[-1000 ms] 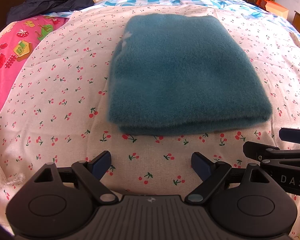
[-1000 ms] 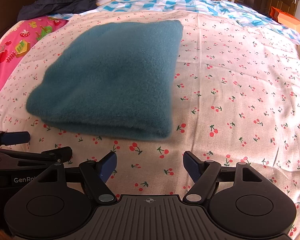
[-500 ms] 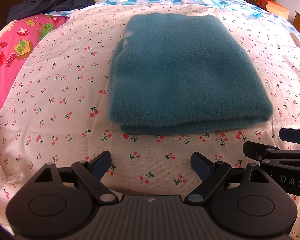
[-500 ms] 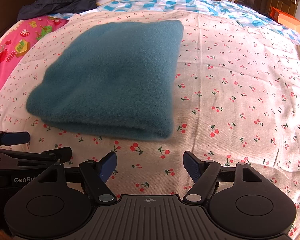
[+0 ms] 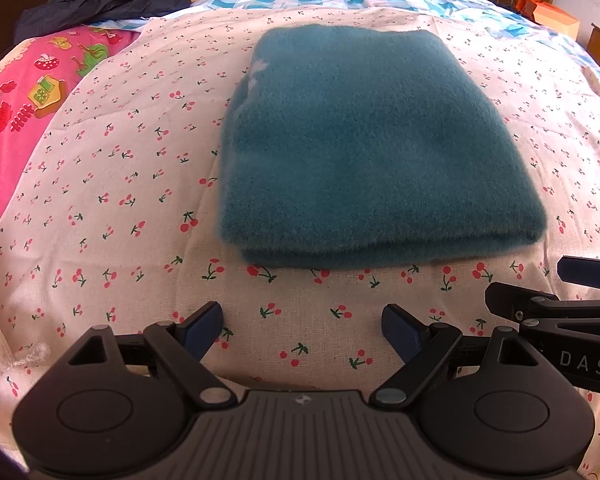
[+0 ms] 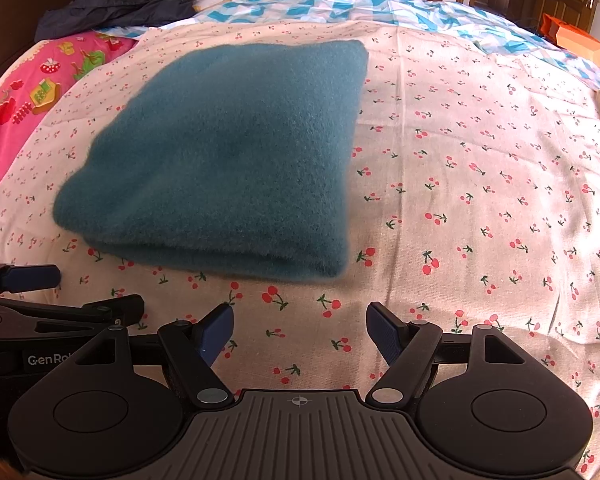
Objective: Fold small clothes
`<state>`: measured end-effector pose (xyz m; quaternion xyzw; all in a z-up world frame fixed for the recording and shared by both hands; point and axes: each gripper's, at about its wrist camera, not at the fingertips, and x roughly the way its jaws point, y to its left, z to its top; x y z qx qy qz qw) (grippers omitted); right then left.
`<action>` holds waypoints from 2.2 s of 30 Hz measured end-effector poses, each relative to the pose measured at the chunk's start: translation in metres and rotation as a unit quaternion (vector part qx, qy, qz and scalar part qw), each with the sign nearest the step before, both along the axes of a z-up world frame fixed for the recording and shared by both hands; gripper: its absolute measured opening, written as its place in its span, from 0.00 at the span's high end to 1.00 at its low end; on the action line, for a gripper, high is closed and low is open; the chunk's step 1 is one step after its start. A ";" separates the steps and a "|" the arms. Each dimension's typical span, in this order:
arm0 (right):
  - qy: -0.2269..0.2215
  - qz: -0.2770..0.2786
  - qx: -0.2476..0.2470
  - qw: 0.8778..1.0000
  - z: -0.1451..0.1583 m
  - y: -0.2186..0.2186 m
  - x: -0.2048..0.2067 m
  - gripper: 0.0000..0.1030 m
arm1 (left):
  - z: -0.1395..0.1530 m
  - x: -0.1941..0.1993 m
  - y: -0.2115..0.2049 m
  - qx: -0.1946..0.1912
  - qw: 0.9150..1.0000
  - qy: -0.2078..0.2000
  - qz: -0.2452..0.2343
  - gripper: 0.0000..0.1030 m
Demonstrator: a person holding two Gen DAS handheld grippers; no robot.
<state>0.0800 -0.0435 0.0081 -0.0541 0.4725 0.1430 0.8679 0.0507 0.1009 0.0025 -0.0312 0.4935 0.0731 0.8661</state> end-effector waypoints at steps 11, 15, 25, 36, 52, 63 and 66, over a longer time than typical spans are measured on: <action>0.000 0.000 -0.001 1.000 0.000 0.000 0.000 0.28 | 0.001 0.000 0.000 -0.002 1.000 0.000 0.001 0.13; -0.001 0.001 -0.001 1.000 0.000 0.000 0.000 0.28 | 0.001 0.000 0.000 -0.002 1.000 0.000 0.001 0.13; 0.000 0.001 -0.001 1.000 0.001 0.002 0.001 0.28 | 0.000 0.000 0.002 -0.006 1.000 0.001 0.001 0.13; -0.002 0.002 -0.001 1.000 0.004 0.004 0.001 0.28 | 0.000 0.000 0.002 -0.007 1.000 0.001 0.002 0.13; -0.002 0.002 0.000 1.000 0.004 0.004 0.001 0.28 | 0.001 0.000 0.002 -0.007 1.000 0.001 0.002 0.14; -0.002 0.001 0.001 1.000 0.004 0.004 0.001 0.28 | 0.001 0.000 0.002 -0.007 1.000 0.001 0.002 0.15; -0.002 0.001 0.001 1.000 0.004 0.004 0.001 0.28 | 0.001 0.000 0.002 -0.008 1.000 0.001 0.002 0.15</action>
